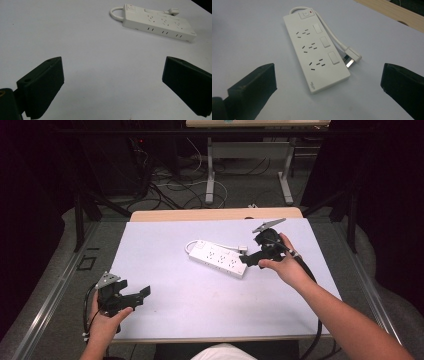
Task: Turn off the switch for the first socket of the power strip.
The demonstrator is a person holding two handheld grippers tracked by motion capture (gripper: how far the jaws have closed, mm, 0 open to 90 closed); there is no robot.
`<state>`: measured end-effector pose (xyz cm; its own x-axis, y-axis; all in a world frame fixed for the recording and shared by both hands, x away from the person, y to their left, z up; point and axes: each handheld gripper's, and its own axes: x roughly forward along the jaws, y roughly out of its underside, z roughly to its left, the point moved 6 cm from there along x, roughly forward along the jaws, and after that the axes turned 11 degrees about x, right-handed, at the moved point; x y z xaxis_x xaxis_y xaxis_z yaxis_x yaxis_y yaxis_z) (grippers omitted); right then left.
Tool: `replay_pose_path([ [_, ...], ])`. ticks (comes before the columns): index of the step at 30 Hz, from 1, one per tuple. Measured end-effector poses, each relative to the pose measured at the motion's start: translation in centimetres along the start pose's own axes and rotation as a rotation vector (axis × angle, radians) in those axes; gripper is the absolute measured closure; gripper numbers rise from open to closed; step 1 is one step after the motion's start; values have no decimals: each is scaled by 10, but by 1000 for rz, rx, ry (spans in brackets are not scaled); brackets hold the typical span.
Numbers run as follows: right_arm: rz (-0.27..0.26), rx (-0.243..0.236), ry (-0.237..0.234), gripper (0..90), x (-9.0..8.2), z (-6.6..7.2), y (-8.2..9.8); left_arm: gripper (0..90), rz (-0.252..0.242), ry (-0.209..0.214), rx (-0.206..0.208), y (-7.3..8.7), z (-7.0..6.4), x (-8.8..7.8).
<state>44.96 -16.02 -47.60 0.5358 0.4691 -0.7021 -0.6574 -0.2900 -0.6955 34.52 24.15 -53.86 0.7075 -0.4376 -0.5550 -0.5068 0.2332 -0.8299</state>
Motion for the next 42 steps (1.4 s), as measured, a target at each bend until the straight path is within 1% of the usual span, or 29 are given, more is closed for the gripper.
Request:
replay_pose_path([
  [1, -1, 3, 7, 0, -2, -1, 1, 38, 7, 7, 1, 0, 0, -1],
  [4, -9, 8, 9, 0, -6, -6, 5, 38, 10, 6, -1, 0, 0, -1],
  [5, -8, 20, 11, 0, -7, -7, 7, 38, 10, 6, -1, 0, 0, -1],
  [7, -11, 13, 11, 0, -9, -11, 11, 38, 10, 6, -1, 0, 0, -1],
  [8, -9, 26, 13, 0, -10, -11, 14, 38, 10, 6, -1, 0, 0, -1],
  [10, -8, 32, 8, 0, -12, -13, 18, 38, 10, 5, -2, 0, 0, -1],
  [12, -16, 37, 10, 0, -15, -15, 22, 38, 5, 4, -3, 0, 0, -1],
  [13, -25, 33, 10, 0, -16, -15, 23, 38, 13, 8, -1, 1, 0, -1],
  [15, -36, 44, 8, 0, -21, -15, 26, 38, 9, 7, -2, 0, 0, -1],
  [16, -44, 32, 7, 0, -24, -16, 28, 38, 4, 4, -3, 0, 0, -1],
  [17, -50, 39, 6, 0, -27, -16, 30, 38, 13, 8, -2, 1, 0, -1],
  [18, -58, 42, 8, 0, -30, -17, 31, 38, 12, 8, -2, 1, 0, -2],
  [19, -66, 47, 9, 0, -33, -17, 34, 38, 4, 0, -4, 1, 0, -1],
  [21, -85, 55, 4, 0, -38, -19, 38, 38, 3, 1, -4, 0, 0, -1],
  [24, -98, 84, -3, 0, -43, -22, 47, 38, 2, 0, -5, 0, 0, -1],
  [25, -99, 93, -3, 0, -45, -23, 50, 38, -7, -5, -7, 0, 0, 0],
  [26, -102, 98, -3, 0, -46, -24, 53, 38, -5, -6, -8, 0, 0, 0],
  [28, -106, 110, -10, 0, -48, -26, 59, 38, 12, 7, -4, 1, 0, -1],
  [30, -116, 127, -14, 0, -50, -28, 64, 38, 11, 7, -4, 1, 0, -1],
  [32, -122, 130, -8, 0, -51, -31, 70, 38, 11, 6, -5, 1, 0, -1],
  [36, -137, 136, 24, 0, -54, -36, 81, 38, 10, 2, -6, 1, 0, -1],
  [42, -154, 164, 47, 0, -60, -41, 94, 38, 8, -1, -8, 1, 0, -1],
])
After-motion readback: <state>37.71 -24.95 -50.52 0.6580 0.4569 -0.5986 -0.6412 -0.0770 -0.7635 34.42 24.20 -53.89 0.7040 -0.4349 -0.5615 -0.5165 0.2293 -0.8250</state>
